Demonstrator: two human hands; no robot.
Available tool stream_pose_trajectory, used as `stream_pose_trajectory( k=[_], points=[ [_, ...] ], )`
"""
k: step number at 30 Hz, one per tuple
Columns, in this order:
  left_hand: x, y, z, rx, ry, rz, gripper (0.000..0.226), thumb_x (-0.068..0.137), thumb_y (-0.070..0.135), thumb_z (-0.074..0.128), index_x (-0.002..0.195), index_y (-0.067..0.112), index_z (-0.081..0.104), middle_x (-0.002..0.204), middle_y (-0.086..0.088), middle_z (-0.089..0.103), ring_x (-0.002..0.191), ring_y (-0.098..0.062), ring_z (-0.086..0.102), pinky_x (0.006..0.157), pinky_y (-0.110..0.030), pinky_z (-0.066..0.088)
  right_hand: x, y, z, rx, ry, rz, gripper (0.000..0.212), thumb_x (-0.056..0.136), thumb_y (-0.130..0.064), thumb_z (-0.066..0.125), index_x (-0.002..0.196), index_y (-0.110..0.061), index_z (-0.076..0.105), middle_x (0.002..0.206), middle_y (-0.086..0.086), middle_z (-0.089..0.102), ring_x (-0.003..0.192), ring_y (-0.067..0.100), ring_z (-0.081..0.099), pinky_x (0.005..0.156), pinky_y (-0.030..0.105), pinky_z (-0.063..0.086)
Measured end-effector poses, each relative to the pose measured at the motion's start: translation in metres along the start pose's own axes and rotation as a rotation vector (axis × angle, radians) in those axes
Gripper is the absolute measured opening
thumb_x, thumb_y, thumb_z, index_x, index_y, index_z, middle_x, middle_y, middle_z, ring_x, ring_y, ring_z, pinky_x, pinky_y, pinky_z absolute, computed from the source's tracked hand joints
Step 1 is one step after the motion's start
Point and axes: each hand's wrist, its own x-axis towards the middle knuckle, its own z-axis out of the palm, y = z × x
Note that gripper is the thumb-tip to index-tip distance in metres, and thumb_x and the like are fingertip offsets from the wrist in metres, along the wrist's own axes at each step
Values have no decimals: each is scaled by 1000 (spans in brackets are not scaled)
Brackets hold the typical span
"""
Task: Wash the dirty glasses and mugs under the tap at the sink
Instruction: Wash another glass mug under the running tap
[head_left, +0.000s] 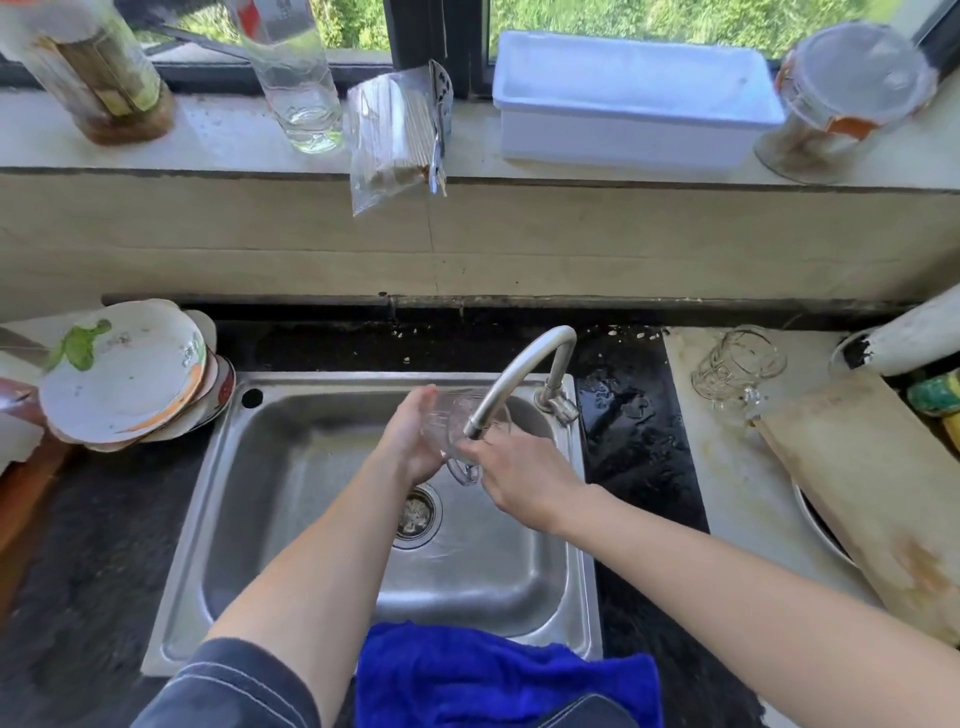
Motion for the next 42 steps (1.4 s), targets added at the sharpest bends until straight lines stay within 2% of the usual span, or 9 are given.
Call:
stream_pose_trajectory(
  k=[6, 9, 14, 18, 23, 30, 34, 38, 42],
  points=[
    [6, -4, -3, 201, 9, -56, 43, 94, 40, 42, 123, 9, 51, 78, -11, 68, 62, -25, 65, 60, -33, 54, 1, 9, 2, -70, -1, 24, 48, 93, -11, 47, 139, -25, 47, 136, -3, 48, 115, 29, 47, 77, 41, 50],
    [9, 1, -18, 246, 64, -78, 41, 90, 40, 47, 114, 9, 60, 87, -12, 69, 75, -27, 65, 82, -38, 51, -9, 8, 2, -47, 12, -116, 49, 89, -8, 50, 136, -22, 50, 133, -2, 54, 107, 27, 51, 71, 40, 52],
    [-4, 6, -17, 514, 58, -200, 37, 89, 44, 44, 90, 14, 65, 74, -4, 67, 64, -21, 59, 68, -31, 39, -5, 8, 1, -154, 11, -140, 35, 92, -9, 46, 125, -14, 59, 122, 2, 58, 108, 28, 48, 77, 42, 51],
    [-11, 4, -26, 237, -132, -193, 51, 93, 50, 43, 103, 9, 70, 92, -10, 71, 79, -26, 65, 78, -34, 47, -4, 7, -4, 0, 58, -126, 30, 98, -18, 47, 122, -27, 62, 117, -4, 64, 105, 28, 53, 70, 43, 52],
    [-10, -19, -18, -172, -192, -70, 51, 95, 47, 37, 107, 5, 65, 91, -13, 71, 73, -24, 69, 60, -28, 56, 4, -10, -8, 88, 85, 22, 31, 100, -33, 44, 127, -30, 59, 98, 4, 67, 97, 25, 57, 74, 38, 46],
    [-12, -4, -27, 37, -35, -91, 38, 92, 46, 44, 99, 14, 63, 82, -3, 63, 65, -17, 57, 57, -27, 43, -22, -6, -19, -288, 289, -172, 25, 75, -13, 70, 100, -10, 72, 101, -1, 70, 104, 27, 60, 66, 38, 52],
    [-13, -7, -7, 77, -113, -97, 41, 96, 43, 41, 103, 5, 57, 87, -12, 61, 71, -25, 58, 66, -35, 47, 0, -18, -8, -159, -20, -22, 36, 92, -16, 49, 128, -13, 52, 119, 3, 63, 114, 28, 54, 74, 40, 46],
    [-14, 2, -22, 93, -35, -87, 41, 95, 42, 44, 100, 6, 61, 88, -11, 65, 77, -24, 60, 73, -34, 46, -4, -5, -9, -90, -101, -97, 50, 96, -20, 45, 145, -23, 38, 147, -5, 44, 129, 21, 41, 87, 41, 46],
    [-13, -2, -16, 96, 3, -113, 37, 94, 42, 45, 100, 8, 61, 86, -9, 62, 72, -22, 57, 68, -32, 44, 13, -17, -9, -197, -122, 18, 45, 95, -18, 47, 139, -11, 39, 125, 13, 59, 113, 33, 55, 68, 40, 41]
  ],
)
